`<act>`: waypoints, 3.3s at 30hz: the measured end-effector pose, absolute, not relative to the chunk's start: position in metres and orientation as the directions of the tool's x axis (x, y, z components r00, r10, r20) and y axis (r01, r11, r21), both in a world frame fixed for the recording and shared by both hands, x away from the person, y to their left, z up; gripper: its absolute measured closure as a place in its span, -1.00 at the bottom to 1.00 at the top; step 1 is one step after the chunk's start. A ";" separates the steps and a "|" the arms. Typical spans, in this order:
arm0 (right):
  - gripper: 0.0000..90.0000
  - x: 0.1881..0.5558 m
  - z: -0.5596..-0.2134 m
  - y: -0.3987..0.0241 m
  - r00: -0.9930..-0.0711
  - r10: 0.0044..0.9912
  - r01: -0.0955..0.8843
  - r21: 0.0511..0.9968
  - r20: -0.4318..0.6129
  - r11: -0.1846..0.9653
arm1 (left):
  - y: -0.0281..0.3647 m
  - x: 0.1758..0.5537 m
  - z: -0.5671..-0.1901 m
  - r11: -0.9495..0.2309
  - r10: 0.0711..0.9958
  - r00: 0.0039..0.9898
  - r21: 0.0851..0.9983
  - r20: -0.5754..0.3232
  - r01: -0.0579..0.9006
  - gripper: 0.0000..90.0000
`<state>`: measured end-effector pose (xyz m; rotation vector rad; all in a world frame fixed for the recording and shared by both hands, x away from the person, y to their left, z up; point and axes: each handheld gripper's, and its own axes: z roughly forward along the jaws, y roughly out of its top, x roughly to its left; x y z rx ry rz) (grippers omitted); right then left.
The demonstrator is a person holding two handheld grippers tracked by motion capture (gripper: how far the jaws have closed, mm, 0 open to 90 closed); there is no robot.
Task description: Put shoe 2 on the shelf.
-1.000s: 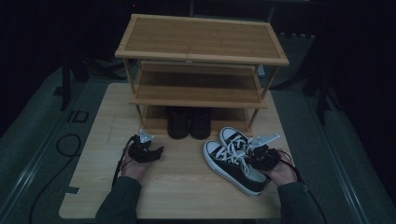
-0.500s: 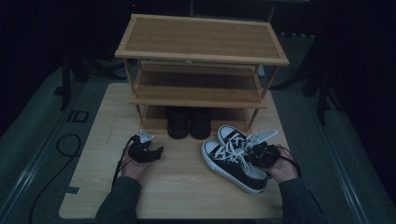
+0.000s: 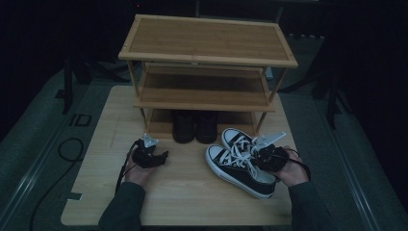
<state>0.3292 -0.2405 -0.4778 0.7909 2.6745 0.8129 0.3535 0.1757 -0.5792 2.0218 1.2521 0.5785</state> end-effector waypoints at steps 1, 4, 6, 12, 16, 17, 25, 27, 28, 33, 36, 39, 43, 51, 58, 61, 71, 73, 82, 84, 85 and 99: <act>0.89 0.330 -0.477 -0.240 -0.828 0.557 0.427 0.571 -0.066 0.701 | 0.176 0.353 -0.579 -0.306 0.899 0.438 0.742 0.018 0.596 -0.23; 0.89 0.330 -0.475 -0.239 -0.832 0.550 0.420 0.572 -0.067 0.705 | 0.176 0.353 -0.579 -0.306 0.899 0.438 0.742 0.018 0.596 -0.23; 0.89 0.331 -0.473 -0.239 -0.837 0.544 0.416 0.571 -0.064 0.707 | 0.176 0.353 -0.579 -0.306 0.899 0.438 0.742 0.018 0.596 -0.23; 0.89 0.332 -0.468 -0.233 -0.856 0.513 0.387 0.577 -0.066 0.719 | 0.176 0.353 -0.579 -0.306 0.899 0.438 0.742 0.018 0.596 -0.23; 0.89 0.332 -0.465 -0.229 -0.862 0.501 0.371 0.582 -0.074 0.724 | 0.176 0.353 -0.579 -0.306 0.899 0.438 0.743 0.018 0.596 -0.23; 0.89 0.332 -0.464 -0.228 -0.862 0.501 0.369 0.581 -0.078 0.725 | 0.176 0.353 -0.579 -0.306 0.899 0.438 0.742 0.018 0.596 -0.23; 0.89 0.333 -0.456 -0.227 -0.876 0.476 0.346 0.587 -0.077 0.732 | 0.176 0.353 -0.579 -0.306 0.899 0.438 0.742 0.018 0.596 -0.23; 0.89 0.333 -0.453 -0.227 -0.883 0.462 0.334 0.587 -0.078 0.737 | 0.176 0.353 -0.579 -0.306 0.899 0.438 0.742 0.019 0.596 -0.23; 0.89 0.333 -0.452 -0.228 -0.886 0.457 0.328 0.586 -0.081 0.741 | 0.176 0.353 -0.579 -0.306 0.899 0.438 0.742 0.018 0.596 -0.23; 0.89 0.333 -0.446 -0.227 -0.894 0.439 0.309 0.595 -0.083 0.742 | 0.176 0.353 -0.579 -0.306 0.899 0.439 0.742 0.019 0.596 -0.23; 0.89 0.333 -0.442 -0.227 -0.900 0.426 0.293 0.598 -0.092 0.746 | 0.176 0.353 -0.579 -0.306 0.898 0.439 0.742 0.019 0.596 -0.23; 0.89 0.333 -0.438 -0.225 -0.902 0.418 0.280 0.596 -0.104 0.753 | 0.176 0.353 -0.579 -0.306 0.898 0.439 0.742 0.018 0.597 -0.23; 0.89 0.335 -0.431 -0.223 -0.909 0.404 0.268 0.592 -0.106 0.760 | 0.176 0.353 -0.579 -0.306 0.899 0.439 0.742 0.018 0.596 -0.23; 0.89 0.338 -0.419 -0.222 -0.919 0.381 0.248 0.598 -0.105 0.762 | 0.176 0.353 -0.579 -0.306 0.899 0.438 0.743 0.019 0.596 -0.23; 0.89 0.340 -0.410 -0.219 -0.930 0.347 0.214 0.585 -0.125 0.782 | 0.176 0.353 -0.579 -0.307 0.898 0.439 0.741 0.019 0.597 -0.23; 0.89 0.342 -0.408 -0.219 -0.932 0.339 0.206 0.583 -0.128 0.786 | 0.176 0.353 -0.579 -0.307 0.898 0.439 0.741 0.019 0.597 -0.23; 0.89 0.341 -0.396 -0.218 -0.935 0.322 0.180 0.587 -0.146 0.789 | 0.176 0.353 -0.579 -0.307 0.898 0.439 0.742 0.018 0.597 -0.23; 0.89 0.341 -0.393 -0.218 -0.938 0.316 0.172 0.598 -0.145 0.783 | 0.176 0.353 -0.579 -0.306 0.899 0.438 0.742 0.018 0.597 -0.23; 0.89 0.344 -0.376 -0.212 -0.951 0.278 0.138 0.611 -0.140 0.779 | 0.176 0.353 -0.579 -0.308 0.898 0.439 0.741 0.020 0.596 -0.23; 0.89 0.345 -0.372 -0.211 -0.953 0.268 0.129 0.612 -0.141 0.780 | 0.176 0.353 -0.579 -0.308 0.898 0.439 0.741 0.020 0.596 -0.23; 0.89 0.346 -0.370 -0.210 -0.954 0.265 0.128 0.615 -0.138 0.778 | 0.176 0.353 -0.579 -0.308 0.898 0.439 0.742 0.020 0.596 -0.23; 0.89 0.355 -0.339 -0.200 -0.957 0.247 0.092 0.652 -0.150 0.753 | 0.176 0.354 -0.579 -0.306 0.898 0.439 0.742 0.018 0.596 -0.23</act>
